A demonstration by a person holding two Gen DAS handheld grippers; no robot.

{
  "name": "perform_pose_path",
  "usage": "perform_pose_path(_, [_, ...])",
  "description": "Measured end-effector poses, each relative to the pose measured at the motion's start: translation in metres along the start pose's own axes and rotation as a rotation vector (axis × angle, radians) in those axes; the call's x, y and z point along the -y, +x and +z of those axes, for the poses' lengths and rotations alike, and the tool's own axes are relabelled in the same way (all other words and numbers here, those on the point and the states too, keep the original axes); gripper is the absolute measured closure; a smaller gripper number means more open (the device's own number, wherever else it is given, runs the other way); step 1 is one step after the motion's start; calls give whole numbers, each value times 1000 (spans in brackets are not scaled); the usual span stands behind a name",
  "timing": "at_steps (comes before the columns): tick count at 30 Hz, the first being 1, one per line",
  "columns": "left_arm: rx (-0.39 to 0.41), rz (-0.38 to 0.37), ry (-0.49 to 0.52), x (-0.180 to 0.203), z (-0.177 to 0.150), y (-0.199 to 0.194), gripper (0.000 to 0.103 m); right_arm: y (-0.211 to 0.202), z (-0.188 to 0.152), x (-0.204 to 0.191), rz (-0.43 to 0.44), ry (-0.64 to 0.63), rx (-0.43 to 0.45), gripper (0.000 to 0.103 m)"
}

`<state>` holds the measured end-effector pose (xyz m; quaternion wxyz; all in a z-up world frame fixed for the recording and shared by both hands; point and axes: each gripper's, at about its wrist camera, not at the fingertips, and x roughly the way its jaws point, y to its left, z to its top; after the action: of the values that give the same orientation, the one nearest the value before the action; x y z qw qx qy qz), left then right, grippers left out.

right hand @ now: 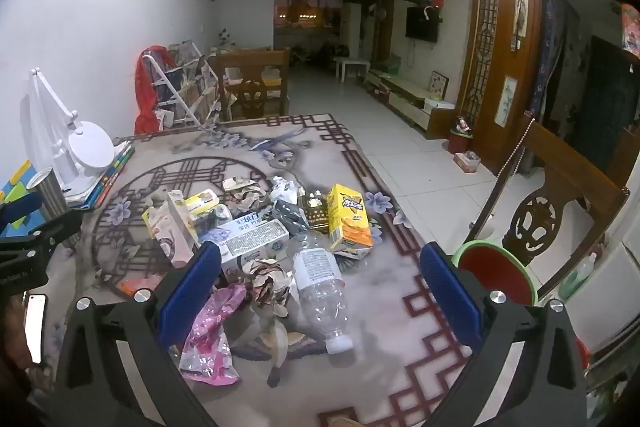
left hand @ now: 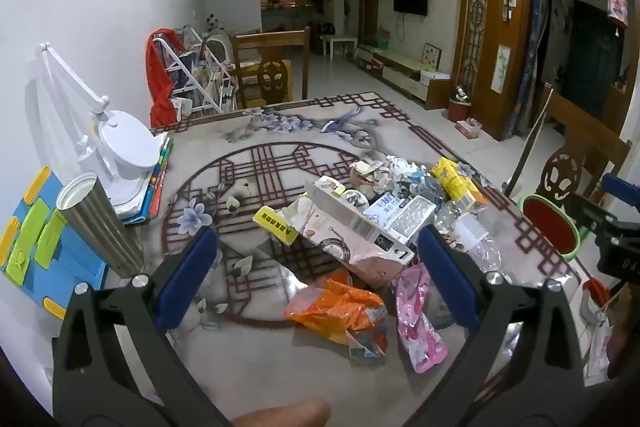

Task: Collect trash

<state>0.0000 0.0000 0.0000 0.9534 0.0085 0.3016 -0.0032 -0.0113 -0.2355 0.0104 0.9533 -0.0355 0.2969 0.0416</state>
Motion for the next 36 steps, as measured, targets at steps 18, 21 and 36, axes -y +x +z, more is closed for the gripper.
perform_pose_path(18, [6,-7,-7,0,0,0,5,-1,0,1,5,14,0,7])
perform_pose_path(21, [6,-8,-6,0,0,0,5,-1,0,1,4,17,1,7])
perform_pose_path(36, [7,-7,-8,-1,0,0,5,-1,-1,1,6,16,-2,7])
